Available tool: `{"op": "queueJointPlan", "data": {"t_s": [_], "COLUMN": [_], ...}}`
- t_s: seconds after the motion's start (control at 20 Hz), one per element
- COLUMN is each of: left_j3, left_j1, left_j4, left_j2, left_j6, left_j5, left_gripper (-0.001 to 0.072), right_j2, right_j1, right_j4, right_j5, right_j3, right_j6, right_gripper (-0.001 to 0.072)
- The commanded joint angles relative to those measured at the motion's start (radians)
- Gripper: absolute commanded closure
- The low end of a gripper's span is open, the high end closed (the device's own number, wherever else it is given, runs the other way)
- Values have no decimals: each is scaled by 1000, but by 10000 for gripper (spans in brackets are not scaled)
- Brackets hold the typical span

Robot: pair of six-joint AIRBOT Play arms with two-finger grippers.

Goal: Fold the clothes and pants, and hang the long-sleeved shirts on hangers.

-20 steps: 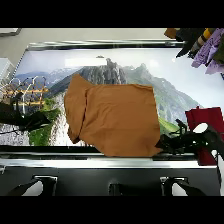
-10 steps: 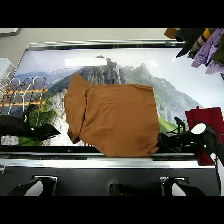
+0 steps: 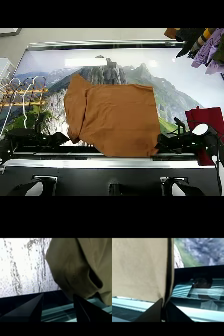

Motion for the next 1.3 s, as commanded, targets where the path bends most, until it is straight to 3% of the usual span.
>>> {"op": "queueJointPlan", "data": {"t_s": [0.0, 0.45, 0.5, 0.55, 0.6, 0.85, 1.25], "left_j3": [-18, -18, -17, -17, -13, 152, 885], "left_j1": [-23, -102, -112, -117, -116, -94, 111], "left_j4": [-46, -143, -151, -151, -151, -150, -83], "left_j2": [-20, -124, -124, -124, -122, -42, 308], "left_j6": [8, 7, 7, 3, -4, -13, -214], "left_j5": [-93, -167, -171, -169, -159, -12, 26], "left_gripper": [275, 290, 427, 663, 693, 694, 694], "right_j2": [1, 2, 3, 10, 21, 97, 198], "right_j1": [1, 1, 1, 1, 1, 1, 1], "right_j4": [10, 31, 36, 42, 61, 276, 273], "right_j5": [24, 24, 18, 10, -1, -77, -89], "right_j3": [0, 0, 0, 0, 0, 95, 885], "right_j6": [0, -1, -1, -3, -19, -205, -201], "right_gripper": [681, 681, 681, 681, 681, 682, 683]}}
